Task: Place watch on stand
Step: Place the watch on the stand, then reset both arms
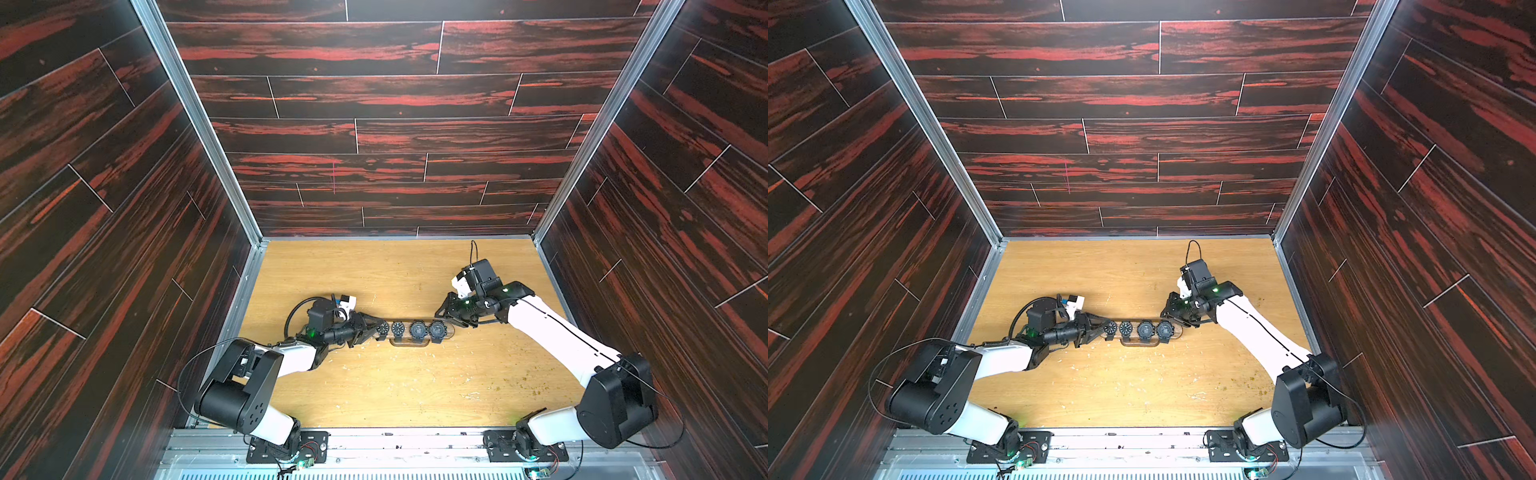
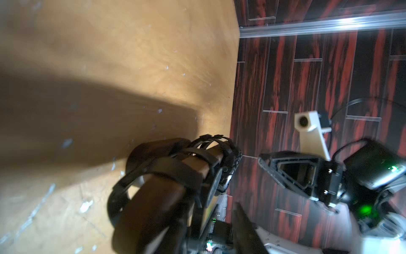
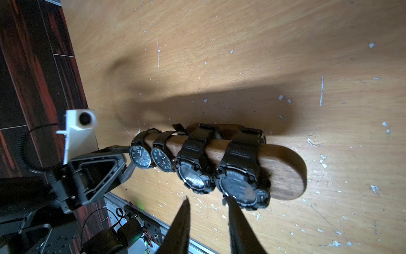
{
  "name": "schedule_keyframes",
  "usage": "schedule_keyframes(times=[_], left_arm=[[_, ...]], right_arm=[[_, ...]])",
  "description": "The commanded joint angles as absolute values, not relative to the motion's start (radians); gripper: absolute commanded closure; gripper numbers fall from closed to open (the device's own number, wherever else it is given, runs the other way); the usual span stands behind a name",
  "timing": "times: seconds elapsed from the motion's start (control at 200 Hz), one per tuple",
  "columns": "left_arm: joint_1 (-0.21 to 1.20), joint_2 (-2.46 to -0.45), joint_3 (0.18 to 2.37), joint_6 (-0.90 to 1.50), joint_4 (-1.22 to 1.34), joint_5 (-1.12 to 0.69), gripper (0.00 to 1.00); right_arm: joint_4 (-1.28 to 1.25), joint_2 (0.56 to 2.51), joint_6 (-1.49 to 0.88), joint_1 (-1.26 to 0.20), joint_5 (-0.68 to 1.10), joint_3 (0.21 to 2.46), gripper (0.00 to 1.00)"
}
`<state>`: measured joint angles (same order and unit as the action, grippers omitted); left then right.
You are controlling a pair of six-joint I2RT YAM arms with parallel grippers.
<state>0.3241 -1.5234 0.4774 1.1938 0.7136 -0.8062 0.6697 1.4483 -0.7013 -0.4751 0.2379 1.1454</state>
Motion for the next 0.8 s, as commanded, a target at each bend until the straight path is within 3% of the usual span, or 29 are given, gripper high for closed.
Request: schedule_keyframes(times=[0.0,0.271,0.296,0.316,0.797], left_arm=[[0.33,-1.512,0.483,1.183,0.691,-0.796,0.46],[0.331,-1.412,0.497,1.145,0.548,-0.786,0.32],[0.331,-1.395,0.503,1.132,0.512,-0.782,0.05],[0.331,-1.379,0.508,1.12,0.48,-0.78,0.0],[0.33,-1.009,0.737,0.866,-0.251,-0.622,0.0]], right_arm=[[0.693,1.424,-0.689,-0.469,0.223,1.135,0.68],[0.706,1.412,-0.683,-0.464,0.21,1.137,0.68],[0.707,1.41,-0.683,-0.463,0.207,1.136,0.68],[0.707,1.407,-0.682,-0.462,0.205,1.134,0.68],[0.749,1.289,-0.617,-0.42,0.095,1.088,0.64]])
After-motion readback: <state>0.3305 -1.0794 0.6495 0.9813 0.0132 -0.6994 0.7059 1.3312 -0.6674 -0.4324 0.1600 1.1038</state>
